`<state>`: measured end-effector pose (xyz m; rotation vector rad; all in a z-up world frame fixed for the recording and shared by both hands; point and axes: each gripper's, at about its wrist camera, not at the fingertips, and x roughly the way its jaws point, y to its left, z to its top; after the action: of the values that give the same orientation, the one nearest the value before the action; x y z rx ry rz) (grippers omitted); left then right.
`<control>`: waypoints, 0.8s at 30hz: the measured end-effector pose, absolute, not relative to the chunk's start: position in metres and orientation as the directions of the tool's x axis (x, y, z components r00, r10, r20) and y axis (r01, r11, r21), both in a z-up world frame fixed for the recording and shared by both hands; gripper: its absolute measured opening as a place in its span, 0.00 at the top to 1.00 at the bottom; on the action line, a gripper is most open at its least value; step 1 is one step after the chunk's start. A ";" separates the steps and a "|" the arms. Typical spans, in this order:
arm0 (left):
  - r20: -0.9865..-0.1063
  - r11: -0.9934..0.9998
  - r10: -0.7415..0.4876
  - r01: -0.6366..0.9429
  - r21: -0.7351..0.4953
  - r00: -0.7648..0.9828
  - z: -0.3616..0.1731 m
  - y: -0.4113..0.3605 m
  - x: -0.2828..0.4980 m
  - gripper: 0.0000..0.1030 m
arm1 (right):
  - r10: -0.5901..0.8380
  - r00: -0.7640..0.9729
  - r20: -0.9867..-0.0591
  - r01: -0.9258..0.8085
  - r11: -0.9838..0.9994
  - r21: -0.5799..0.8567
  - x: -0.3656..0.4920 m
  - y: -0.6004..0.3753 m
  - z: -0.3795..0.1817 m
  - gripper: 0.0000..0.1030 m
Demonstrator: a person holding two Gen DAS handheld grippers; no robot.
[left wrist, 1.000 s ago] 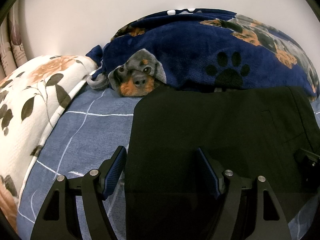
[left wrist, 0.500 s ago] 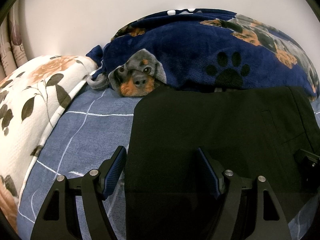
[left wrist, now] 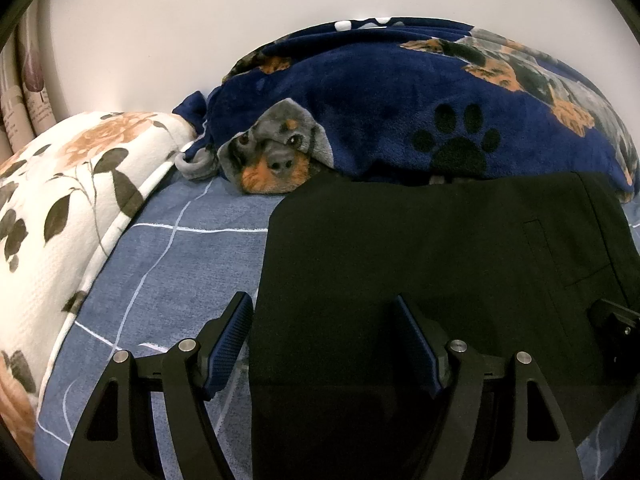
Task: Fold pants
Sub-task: 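Lower the folded black pants onto the sheet with both grippers and press flat, then open both grippers and release the folded pants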
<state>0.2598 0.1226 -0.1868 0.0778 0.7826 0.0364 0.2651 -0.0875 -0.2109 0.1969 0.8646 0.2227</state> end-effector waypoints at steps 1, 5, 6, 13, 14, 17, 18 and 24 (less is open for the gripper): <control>-0.703 0.996 0.062 -0.004 0.084 0.709 -0.187 0.122 0.260 0.29 | 0.271 0.629 -0.729 -0.114 0.959 0.259 0.265 -0.089 -0.211 0.35; -0.703 0.996 0.063 -0.004 0.085 0.709 -0.186 0.124 0.261 0.28 | 0.269 0.628 -0.730 -0.115 0.960 0.255 0.263 -0.091 -0.211 0.34; -0.703 0.996 0.062 -0.004 0.084 0.709 -0.187 0.121 0.260 0.28 | 0.266 0.628 -0.731 -0.115 0.961 0.251 0.263 -0.094 -0.211 0.33; -0.686 0.996 0.067 -0.012 0.085 0.724 -0.182 0.129 0.260 0.18 | 0.262 0.618 -0.741 -0.129 0.964 0.233 0.260 -0.098 -0.209 0.17; -0.675 0.996 0.074 -0.016 0.091 0.734 -0.180 0.132 0.258 0.17 | 0.257 0.618 -0.743 -0.126 0.965 0.229 0.258 -0.102 -0.208 0.16; -0.651 0.988 0.134 -0.046 0.150 0.747 -0.173 0.134 0.249 0.12 | 0.196 0.628 -0.753 -0.076 0.979 0.191 0.250 -0.111 -0.195 0.15; -0.643 0.984 0.148 -0.049 0.170 0.751 -0.169 0.135 0.244 0.08 | 0.188 0.658 -0.729 -0.063 0.979 0.195 0.240 -0.117 -0.185 0.15; -0.586 0.976 0.143 -0.016 0.216 0.798 -0.132 0.125 0.204 0.00 | 0.210 0.730 -0.651 -0.094 0.974 0.208 0.182 -0.131 -0.140 0.13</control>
<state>0.2035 0.1251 -0.1325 0.2053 0.6428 0.0862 0.1822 -0.1312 -0.1401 0.1654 0.7349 0.1682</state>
